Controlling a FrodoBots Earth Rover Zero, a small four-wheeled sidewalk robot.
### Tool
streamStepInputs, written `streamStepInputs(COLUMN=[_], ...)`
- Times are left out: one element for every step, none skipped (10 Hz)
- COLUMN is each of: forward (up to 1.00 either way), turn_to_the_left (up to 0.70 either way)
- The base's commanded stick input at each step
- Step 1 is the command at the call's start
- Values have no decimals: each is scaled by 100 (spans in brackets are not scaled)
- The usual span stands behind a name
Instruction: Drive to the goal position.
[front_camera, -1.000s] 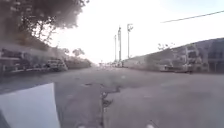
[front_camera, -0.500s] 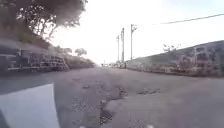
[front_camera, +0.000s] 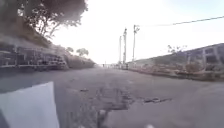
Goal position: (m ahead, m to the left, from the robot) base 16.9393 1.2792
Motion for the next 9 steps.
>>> streamStepInputs(forward=[70, 70, 70, 70, 70, 70, 70, 70, 70], turn_to_the_left=[0, 0, 0, 0, 0, 0, 0, 0, 0])
